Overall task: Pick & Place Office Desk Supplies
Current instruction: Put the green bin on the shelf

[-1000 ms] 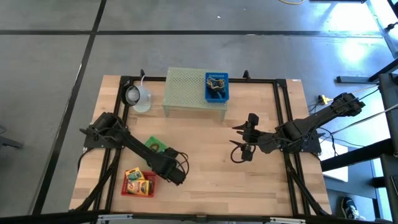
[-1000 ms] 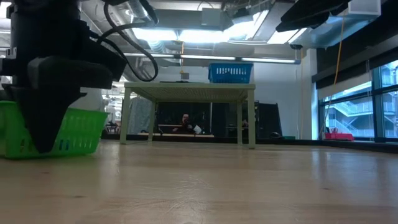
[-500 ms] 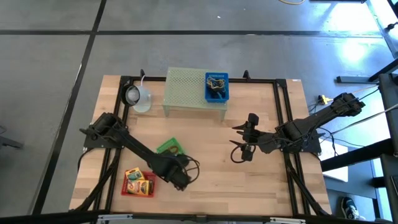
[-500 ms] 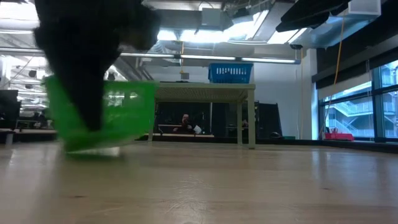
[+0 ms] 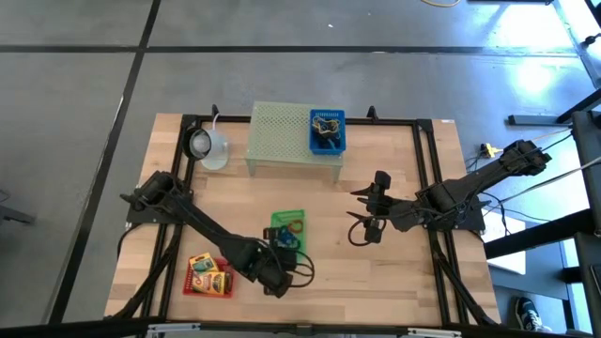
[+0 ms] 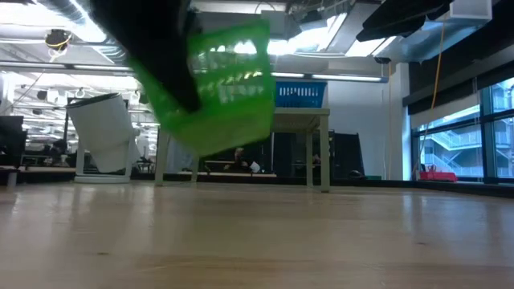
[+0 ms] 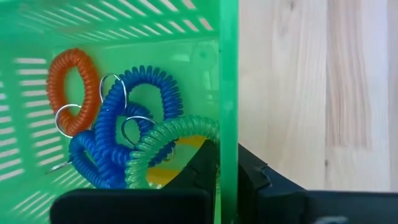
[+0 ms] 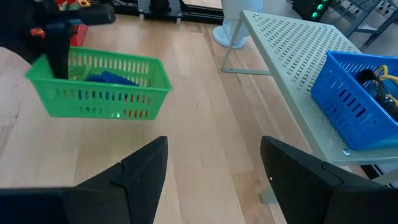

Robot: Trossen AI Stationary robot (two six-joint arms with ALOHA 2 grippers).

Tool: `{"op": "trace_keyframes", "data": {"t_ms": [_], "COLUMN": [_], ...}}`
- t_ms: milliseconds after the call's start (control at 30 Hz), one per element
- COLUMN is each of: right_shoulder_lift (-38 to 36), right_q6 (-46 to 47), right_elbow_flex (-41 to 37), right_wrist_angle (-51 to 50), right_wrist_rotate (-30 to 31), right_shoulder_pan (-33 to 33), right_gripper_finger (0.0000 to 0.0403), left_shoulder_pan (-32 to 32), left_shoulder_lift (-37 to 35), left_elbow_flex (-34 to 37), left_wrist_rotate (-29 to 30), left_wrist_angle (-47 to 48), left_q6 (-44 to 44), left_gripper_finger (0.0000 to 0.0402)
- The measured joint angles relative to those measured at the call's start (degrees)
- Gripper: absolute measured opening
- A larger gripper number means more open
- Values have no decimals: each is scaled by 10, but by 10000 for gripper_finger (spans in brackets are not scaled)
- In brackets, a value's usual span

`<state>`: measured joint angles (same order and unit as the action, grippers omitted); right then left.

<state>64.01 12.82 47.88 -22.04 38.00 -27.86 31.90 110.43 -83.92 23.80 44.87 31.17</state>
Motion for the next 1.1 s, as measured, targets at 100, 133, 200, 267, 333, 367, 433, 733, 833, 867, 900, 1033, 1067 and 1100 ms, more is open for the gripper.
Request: {"op": "trace_keyframes", "data": {"t_ms": [100,133,200,267,333,367,433,733,833,867,900,1033,1067,1100], "right_shoulder_lift": [0,0,0,0,0,0,0,0,0,0,0,0,0,0], "right_q6": [0,0,0,0,0,0,0,-4,-4,-4,-4,-4,-4,-4], "right_elbow_flex": [0,0,0,0,0,0,0,0,0,0,0,0,0,0], "right_wrist_angle": [0,0,0,0,0,0,0,0,0,-3,-6,-20,-23,-25], "right_wrist_rotate": [1,1,1,1,1,1,1,1,-1,-1,-2,-12,-12,-11], "right_shoulder_pan": [0,0,0,0,0,0,0,0,0,0,0,0,0,0], "right_gripper_finger": [259,259,259,259,259,259,259,259,259,259,259,259,259,259], "left_shoulder_pan": [-5,-9,-21,-38,-57,-68,-91,-242,-305,-324,-341,-393,-403,-413], "left_shoulder_lift": [0,0,0,0,0,0,0,0,0,0,0,-10,-10,-10], "left_elbow_flex": [-28,-43,-75,-109,-145,-163,-194,-268,-268,-268,-268,-268,-268,-268], "left_wrist_rotate": [18,20,21,31,50,59,72,94,76,71,67,25,7,-12], "left_wrist_angle": [14,34,82,142,214,252,322,436,435,433,429,385,365,351], "left_q6": [-32,-41,-49,-50,-58,-69,-104,-286,-322,-327,-330,-389,-414,-438], "left_gripper_finger": [13,13,13,13,13,13,13,13,13,13,12,10,10,10]}}
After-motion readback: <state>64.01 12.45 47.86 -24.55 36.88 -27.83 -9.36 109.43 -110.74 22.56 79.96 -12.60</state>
